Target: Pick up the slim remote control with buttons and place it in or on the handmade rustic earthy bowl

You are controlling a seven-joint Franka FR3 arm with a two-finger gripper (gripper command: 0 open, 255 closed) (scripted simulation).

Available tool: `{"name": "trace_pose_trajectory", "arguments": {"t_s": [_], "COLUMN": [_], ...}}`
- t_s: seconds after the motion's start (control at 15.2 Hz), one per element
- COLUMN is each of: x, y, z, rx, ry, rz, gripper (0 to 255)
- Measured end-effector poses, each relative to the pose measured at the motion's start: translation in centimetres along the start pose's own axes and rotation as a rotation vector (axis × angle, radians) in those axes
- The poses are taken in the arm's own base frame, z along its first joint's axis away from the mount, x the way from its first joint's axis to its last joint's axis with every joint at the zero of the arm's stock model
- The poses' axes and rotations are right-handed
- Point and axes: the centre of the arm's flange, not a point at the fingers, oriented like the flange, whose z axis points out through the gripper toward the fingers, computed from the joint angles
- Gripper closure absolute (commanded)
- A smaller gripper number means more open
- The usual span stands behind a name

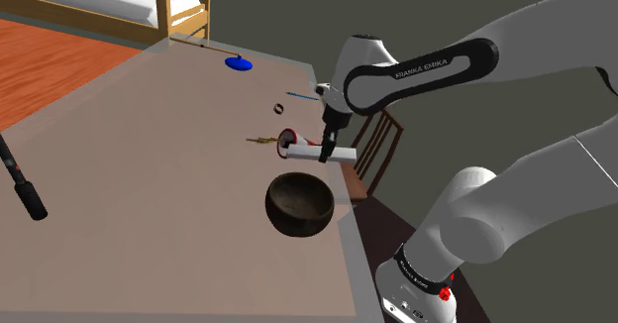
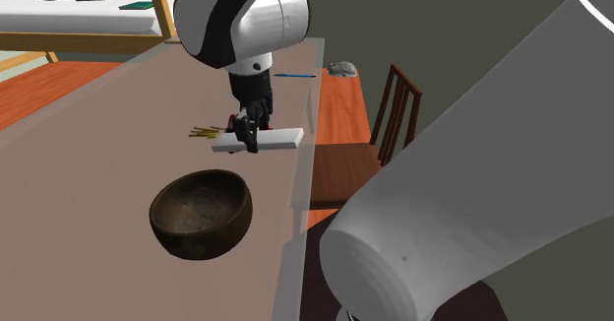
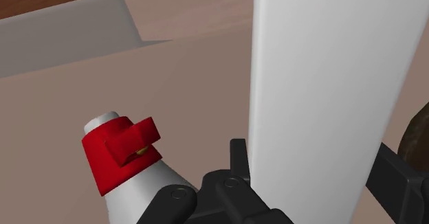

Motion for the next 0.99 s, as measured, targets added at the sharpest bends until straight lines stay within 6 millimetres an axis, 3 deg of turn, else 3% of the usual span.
{"name": "trace_pose_trajectory", "arguments": {"t_s": [0.73,0.99], "x": [0.1,0.9], "y": [0.1,-3.7], "z": [-5.8,-6.3], "rx": [0.000,0.000], "ry": [0.000,0.000], "rz": [0.000,-0.001], "gripper": [255,255]}}
